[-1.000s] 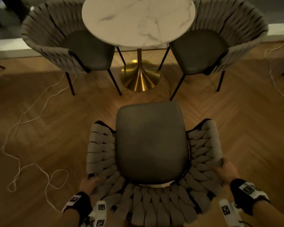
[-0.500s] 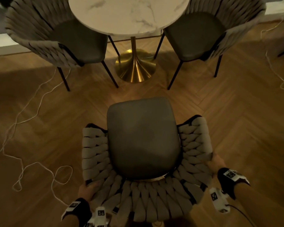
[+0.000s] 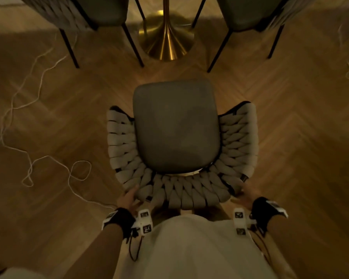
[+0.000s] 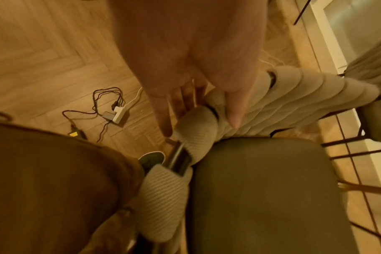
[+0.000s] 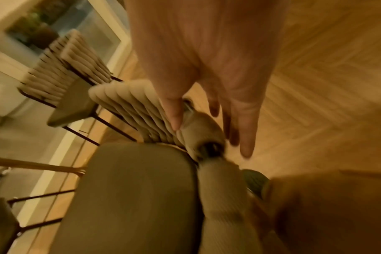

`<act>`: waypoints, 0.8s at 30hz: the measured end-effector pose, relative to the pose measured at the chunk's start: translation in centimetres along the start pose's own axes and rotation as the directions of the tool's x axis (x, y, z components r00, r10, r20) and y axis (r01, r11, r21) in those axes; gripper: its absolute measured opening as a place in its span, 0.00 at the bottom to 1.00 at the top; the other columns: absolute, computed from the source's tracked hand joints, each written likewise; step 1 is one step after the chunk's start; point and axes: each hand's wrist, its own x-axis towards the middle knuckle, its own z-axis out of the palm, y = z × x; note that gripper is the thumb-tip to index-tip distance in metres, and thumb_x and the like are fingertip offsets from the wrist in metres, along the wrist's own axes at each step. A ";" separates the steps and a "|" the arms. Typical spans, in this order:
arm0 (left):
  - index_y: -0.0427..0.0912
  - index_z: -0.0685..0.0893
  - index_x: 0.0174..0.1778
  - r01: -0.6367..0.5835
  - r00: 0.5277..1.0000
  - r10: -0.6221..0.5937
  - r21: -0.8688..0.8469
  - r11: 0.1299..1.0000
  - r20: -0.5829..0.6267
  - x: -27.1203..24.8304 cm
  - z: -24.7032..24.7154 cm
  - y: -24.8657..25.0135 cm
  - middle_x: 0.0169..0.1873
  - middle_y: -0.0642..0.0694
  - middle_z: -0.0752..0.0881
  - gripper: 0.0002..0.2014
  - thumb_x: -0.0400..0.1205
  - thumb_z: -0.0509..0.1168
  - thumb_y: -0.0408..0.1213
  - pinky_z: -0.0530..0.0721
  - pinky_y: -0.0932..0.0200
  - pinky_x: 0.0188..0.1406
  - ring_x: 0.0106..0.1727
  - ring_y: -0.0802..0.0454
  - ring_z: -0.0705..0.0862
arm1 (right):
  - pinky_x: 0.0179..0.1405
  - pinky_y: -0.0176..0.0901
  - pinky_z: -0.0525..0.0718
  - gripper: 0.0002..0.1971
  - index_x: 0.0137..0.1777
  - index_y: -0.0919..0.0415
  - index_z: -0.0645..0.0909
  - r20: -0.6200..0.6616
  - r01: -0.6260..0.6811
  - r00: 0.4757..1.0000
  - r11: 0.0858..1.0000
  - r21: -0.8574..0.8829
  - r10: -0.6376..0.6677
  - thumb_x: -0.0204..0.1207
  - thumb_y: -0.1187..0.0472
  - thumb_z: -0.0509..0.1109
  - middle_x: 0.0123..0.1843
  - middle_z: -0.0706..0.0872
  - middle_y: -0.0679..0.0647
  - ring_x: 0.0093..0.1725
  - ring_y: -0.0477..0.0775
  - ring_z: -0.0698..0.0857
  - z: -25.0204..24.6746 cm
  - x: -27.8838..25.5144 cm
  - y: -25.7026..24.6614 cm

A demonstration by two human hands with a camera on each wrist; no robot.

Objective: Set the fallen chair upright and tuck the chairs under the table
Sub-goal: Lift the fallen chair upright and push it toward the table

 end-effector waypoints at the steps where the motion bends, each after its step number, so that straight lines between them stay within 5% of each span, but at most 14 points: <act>1: 0.42 0.78 0.73 0.018 0.999 -0.018 0.020 1.000 0.027 -0.1 -0.1 -0.6 0.65 0.40 0.85 0.28 0.76 0.75 0.41 0.87 0.43 0.53 0.61 0.39 0.84 | 0.56 0.66 0.85 0.18 0.66 0.58 0.77 0.037 -0.039 0.999 0.999 0.000 0.039 0.78 0.56 0.70 0.62 0.82 0.60 0.64 0.68 0.81 1.0 -0.3 1.1; 7: 0.39 0.81 0.69 -0.042 0.994 0.025 0.172 0.984 0.103 0.4 0.2 -1.0 0.61 0.36 0.87 0.22 0.77 0.73 0.32 0.88 0.41 0.51 0.60 0.34 0.86 | 0.35 0.62 0.88 0.16 0.65 0.62 0.78 -0.123 -0.017 0.992 1.000 0.002 0.018 0.78 0.62 0.71 0.58 0.85 0.64 0.57 0.70 0.83 4.0 -0.9 2.1; 10: 0.34 0.81 0.67 -0.049 0.996 0.037 0.144 0.988 0.087 0.4 0.2 -0.8 0.58 0.34 0.87 0.21 0.77 0.72 0.26 0.87 0.36 0.56 0.57 0.34 0.87 | 0.35 0.63 0.87 0.12 0.62 0.63 0.79 -0.141 0.019 0.990 0.999 0.026 -0.015 0.80 0.64 0.68 0.51 0.85 0.64 0.53 0.71 0.83 3.8 -1.2 2.1; 13: 0.32 0.81 0.66 -0.063 0.995 0.051 0.145 0.987 0.085 0.0 0.5 0.8 0.52 0.36 0.88 0.20 0.77 0.71 0.24 0.88 0.41 0.48 0.52 0.34 0.87 | 0.34 0.63 0.87 0.13 0.63 0.64 0.79 -0.167 0.028 0.986 0.999 0.023 -0.023 0.79 0.65 0.69 0.55 0.84 0.67 0.50 0.72 0.85 4.3 -1.6 1.7; 17: 0.35 0.83 0.58 -0.055 0.992 0.039 0.137 0.989 0.121 -0.5 1.1 3.5 0.51 0.35 0.88 0.15 0.77 0.72 0.24 0.89 0.45 0.39 0.50 0.34 0.87 | 0.36 0.65 0.87 0.10 0.59 0.65 0.78 -0.165 0.049 0.985 0.999 0.016 -0.046 0.80 0.67 0.68 0.46 0.84 0.66 0.41 0.69 0.84 5.1 -1.8 -0.1; 24: 0.31 0.86 0.59 -0.085 0.991 0.065 0.177 0.981 0.118 0.1 3.8 10.6 0.55 0.28 0.89 0.17 0.74 0.74 0.25 0.88 0.29 0.49 0.54 0.28 0.88 | 0.26 0.65 0.89 0.17 0.64 0.69 0.77 -0.118 0.021 0.993 1.000 -0.015 -0.023 0.77 0.66 0.71 0.61 0.82 0.69 0.46 0.74 0.85 7.5 -1.6 -6.6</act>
